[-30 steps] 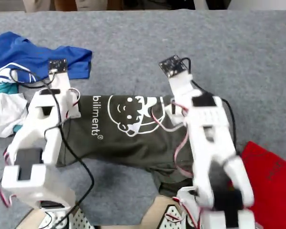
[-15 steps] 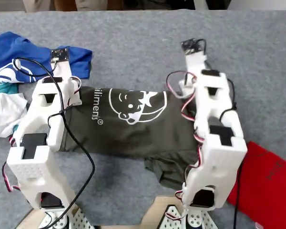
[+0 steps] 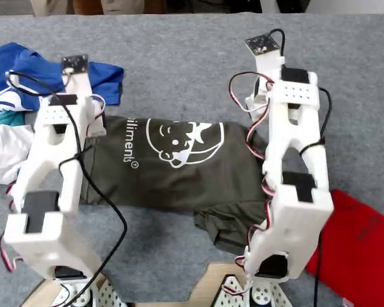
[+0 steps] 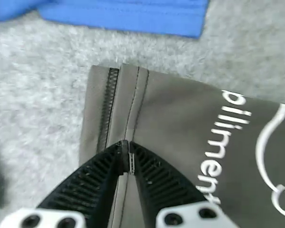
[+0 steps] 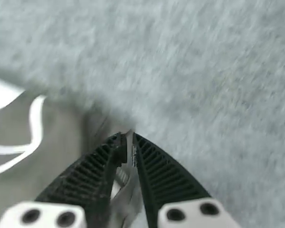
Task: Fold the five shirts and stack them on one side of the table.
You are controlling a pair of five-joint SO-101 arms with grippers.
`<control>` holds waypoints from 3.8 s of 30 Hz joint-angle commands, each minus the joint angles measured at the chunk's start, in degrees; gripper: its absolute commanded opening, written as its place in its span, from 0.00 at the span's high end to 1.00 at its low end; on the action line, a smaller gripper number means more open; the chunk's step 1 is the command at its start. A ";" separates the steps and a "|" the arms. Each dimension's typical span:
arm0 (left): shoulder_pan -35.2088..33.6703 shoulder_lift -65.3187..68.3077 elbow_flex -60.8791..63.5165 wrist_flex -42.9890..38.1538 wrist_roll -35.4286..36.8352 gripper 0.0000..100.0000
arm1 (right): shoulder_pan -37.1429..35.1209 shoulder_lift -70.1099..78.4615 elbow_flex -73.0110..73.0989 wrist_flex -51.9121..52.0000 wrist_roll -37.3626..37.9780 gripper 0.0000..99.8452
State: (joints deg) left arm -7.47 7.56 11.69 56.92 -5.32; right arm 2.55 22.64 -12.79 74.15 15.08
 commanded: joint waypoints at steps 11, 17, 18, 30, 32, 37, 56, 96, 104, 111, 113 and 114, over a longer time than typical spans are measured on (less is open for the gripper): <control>0.26 -8.92 20.13 -21.71 0.53 0.98 | -9.45 -14.46 26.95 -15.21 -5.89 0.96; 0.44 1.63 19.60 -37.71 0.53 0.98 | -5.14 0.13 22.46 -23.82 -5.71 0.96; 0.44 2.42 18.11 -37.36 0.53 0.98 | -4.09 2.42 19.82 -23.74 -5.71 0.96; 0.35 5.76 11.87 -34.02 0.53 0.98 | -1.01 10.77 0.75 -13.01 -5.63 0.96; 0.53 5.67 11.78 -34.02 0.53 0.98 | -1.80 8.04 0.57 -8.97 -5.54 0.96; -0.62 2.42 7.65 -28.48 0.53 0.98 | -1.98 -0.31 3.56 -3.34 -5.54 0.96; -3.52 -14.11 -2.64 8.79 -5.27 0.98 | -3.91 -51.82 53.85 -0.44 18.11 0.96; -13.54 -34.68 50.46 -34.29 -6.33 0.98 | -21.23 -52.18 65.89 3.25 6.07 0.88; -13.54 -34.59 50.46 -34.29 -6.33 0.98 | -23.34 -47.78 60.88 5.63 3.25 0.88; -13.54 -34.42 50.46 -34.29 -6.33 0.98 | -23.16 -33.27 58.86 0.00 2.64 0.88; -13.54 -33.98 50.37 -34.37 -6.33 0.98 | -23.08 -30.99 57.63 0.00 2.73 0.88; -13.45 -33.80 50.37 -34.37 -6.33 0.98 | -23.08 -30.55 57.19 0.18 2.64 0.89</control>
State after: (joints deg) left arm -20.48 -26.37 62.68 23.52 -11.82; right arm -19.96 -9.89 47.60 74.86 18.24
